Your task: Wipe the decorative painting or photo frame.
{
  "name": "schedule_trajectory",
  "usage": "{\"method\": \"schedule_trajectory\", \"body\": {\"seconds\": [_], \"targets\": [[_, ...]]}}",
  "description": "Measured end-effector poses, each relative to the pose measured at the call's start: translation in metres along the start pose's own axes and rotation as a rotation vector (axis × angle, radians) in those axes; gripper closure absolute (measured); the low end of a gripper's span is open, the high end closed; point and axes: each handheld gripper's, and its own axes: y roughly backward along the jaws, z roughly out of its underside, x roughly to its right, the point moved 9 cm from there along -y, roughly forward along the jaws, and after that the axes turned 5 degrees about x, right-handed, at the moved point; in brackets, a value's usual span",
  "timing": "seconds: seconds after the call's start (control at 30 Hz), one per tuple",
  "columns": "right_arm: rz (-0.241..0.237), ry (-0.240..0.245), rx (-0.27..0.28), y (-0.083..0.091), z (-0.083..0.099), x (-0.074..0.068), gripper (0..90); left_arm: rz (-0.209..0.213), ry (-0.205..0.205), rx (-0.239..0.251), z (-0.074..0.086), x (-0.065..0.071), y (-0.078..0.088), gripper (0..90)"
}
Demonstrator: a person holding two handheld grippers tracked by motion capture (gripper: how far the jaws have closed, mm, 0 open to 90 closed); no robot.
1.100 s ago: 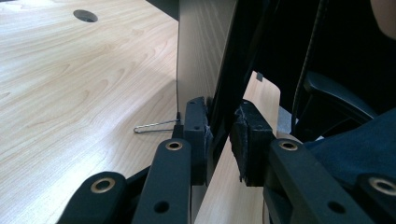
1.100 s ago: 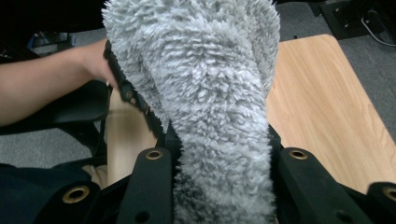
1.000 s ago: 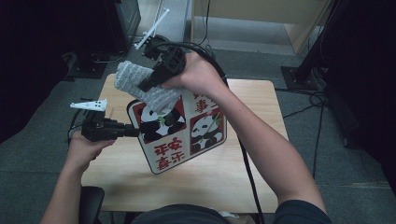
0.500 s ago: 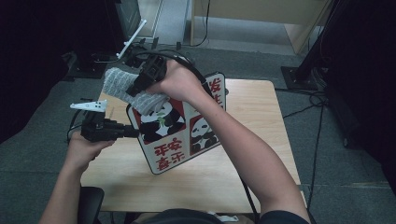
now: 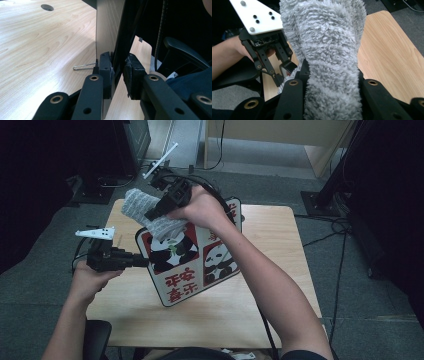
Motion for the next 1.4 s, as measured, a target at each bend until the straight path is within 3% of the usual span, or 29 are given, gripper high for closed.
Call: {"method": "schedule_trajectory", "body": {"seconds": [1.4], "targets": [[0.061,-0.076,0.075,0.037,0.031,0.041,66.7,-0.001,0.007,0.002,0.0,0.001,0.0,77.6]]}}
